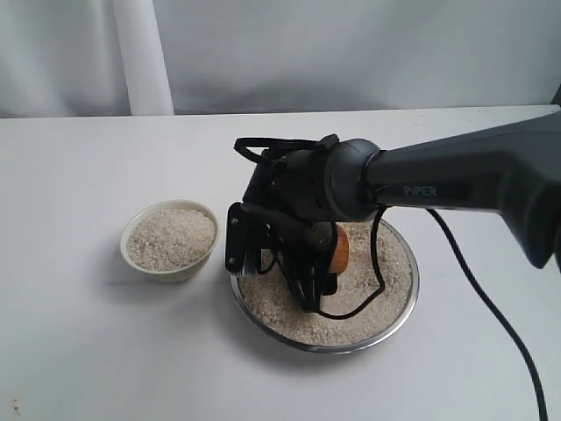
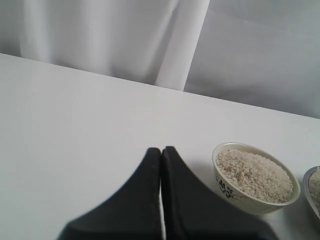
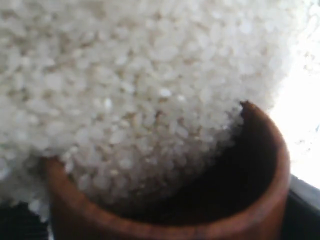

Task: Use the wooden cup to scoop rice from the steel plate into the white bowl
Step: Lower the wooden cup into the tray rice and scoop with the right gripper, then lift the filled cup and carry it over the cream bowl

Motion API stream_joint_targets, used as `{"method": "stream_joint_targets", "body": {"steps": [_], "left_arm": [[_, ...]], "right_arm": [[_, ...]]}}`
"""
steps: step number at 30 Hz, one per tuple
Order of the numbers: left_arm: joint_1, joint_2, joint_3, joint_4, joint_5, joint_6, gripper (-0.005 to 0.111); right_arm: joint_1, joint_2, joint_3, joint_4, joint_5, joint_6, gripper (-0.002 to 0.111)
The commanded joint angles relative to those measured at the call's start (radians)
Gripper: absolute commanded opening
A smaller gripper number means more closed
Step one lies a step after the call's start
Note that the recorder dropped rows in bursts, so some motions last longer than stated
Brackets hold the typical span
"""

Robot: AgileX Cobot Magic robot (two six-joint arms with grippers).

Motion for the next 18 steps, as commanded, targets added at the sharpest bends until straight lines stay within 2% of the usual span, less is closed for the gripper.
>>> {"method": "stream_joint_targets", "body": {"steps": [1,7,13,18], "left_arm": [[-0.006,-0.003,-0.001,-0.003,0.001,-0.003,0.000],[-0.006,-0.003,-0.001,-0.003,0.001,-0.003,0.000],[-0.006,-0.003,-0.001,-0.003,0.001,-0.003,0.000],[-0.006,-0.003,-0.001,-0.003,0.001,-0.003,0.000]], "right_arm": [[-0.020,0.046,0.017,0.113,-0.115,0.039,0.000],[-0.021,0.008,0.066,0.137,-0.207,0.039,0.000],[-0.076,-0.070,0.225,0.152,-0.369,0.088,0.000],[-0.156,-0.186,0.416,0.256,-0.678,0.090,0.000]]}}
